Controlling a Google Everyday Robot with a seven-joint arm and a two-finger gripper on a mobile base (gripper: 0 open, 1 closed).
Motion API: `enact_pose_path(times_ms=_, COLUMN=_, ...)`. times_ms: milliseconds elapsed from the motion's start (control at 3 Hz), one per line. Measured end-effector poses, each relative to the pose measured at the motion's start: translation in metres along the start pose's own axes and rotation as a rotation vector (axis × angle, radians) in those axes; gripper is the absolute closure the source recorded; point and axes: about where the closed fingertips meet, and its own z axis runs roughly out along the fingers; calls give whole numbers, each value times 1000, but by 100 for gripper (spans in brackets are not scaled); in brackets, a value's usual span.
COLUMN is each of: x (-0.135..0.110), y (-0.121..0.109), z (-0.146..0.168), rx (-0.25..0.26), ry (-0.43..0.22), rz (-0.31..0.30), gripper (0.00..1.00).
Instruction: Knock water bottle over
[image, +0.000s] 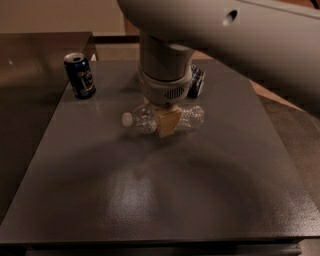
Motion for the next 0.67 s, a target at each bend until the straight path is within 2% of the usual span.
enact_pose_path(times_ms=333, x=0, y=0, z=-2, rx=6, ry=0, rz=0, gripper=0)
enact_pose_path(times_ms=667, x=0, y=0, z=-2, rx=6, ry=0, rz=0, gripper=0)
